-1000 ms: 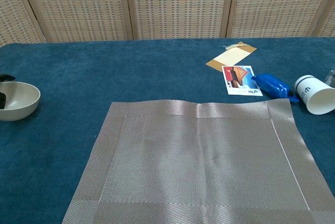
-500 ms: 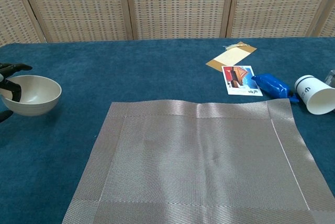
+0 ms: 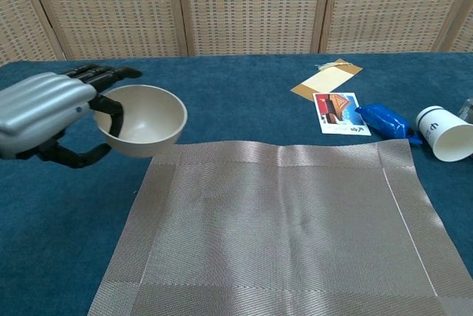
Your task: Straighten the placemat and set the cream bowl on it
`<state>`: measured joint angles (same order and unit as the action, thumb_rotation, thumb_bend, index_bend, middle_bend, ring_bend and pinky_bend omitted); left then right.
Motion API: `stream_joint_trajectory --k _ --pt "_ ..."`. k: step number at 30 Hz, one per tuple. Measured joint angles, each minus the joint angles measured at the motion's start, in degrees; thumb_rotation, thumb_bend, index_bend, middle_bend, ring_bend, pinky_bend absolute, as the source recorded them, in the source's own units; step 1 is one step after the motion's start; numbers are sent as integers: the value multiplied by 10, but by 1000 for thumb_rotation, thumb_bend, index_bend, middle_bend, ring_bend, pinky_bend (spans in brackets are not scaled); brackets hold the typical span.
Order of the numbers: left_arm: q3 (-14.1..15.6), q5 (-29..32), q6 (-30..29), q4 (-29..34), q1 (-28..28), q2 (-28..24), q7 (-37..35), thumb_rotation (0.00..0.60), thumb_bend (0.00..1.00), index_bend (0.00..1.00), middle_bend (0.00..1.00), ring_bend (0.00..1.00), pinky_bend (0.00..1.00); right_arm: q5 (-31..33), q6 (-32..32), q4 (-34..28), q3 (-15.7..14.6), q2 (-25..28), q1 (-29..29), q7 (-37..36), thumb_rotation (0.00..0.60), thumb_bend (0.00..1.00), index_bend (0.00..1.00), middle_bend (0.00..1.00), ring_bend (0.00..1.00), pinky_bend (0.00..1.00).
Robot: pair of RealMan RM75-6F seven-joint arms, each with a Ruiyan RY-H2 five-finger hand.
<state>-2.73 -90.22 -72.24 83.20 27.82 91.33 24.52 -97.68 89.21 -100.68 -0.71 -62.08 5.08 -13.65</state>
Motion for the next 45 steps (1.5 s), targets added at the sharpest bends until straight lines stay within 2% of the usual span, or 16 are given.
stream_joint_trajectory --k 14,16,21,25,27,34,39,45 --pt "-4 -9 64 5 50 102 61 600 570 830 0 0 0 2 3 -1 2 8 -1 -16 600 126 144 0 0 0" --pt "-4 -4 70 1 53 115 65 600 544 801 0 0 0 2 3 -1 2 8 -1 -17 600 125 143 0 0 0" --pt "-6 12 83 -17 60 147 72 600 279 475 0 0 0 -1 3 -2 1 8 -1 -14 600 125 144 0 0 0" --pt "-4 22 86 -26 59 155 86 600 206 296 0 0 0 0 2 -2 1 8 -1 -12 600 125 143 0 0 0" --pt "-1 25 86 -27 57 155 86 600 166 244 0 0 0 0 2 -2 1 7 -1 -10 600 125 143 0 0 0" --pt "4 32 81 -12 48 126 80 600 116 195 0 0 0 0 0 -1 1 6 -1 -7 600 125 143 0 0 0" --pt "12 31 57 21 32 81 66 600 116 165 0 0 0 0 -2 -1 0 3 -1 0 600 125 143 0 0 0" --pt "21 23 0 54 -3 11 41 600 115 175 0 0 0 3 -8 1 0 -1 1 10 600 125 143 0 0 0"
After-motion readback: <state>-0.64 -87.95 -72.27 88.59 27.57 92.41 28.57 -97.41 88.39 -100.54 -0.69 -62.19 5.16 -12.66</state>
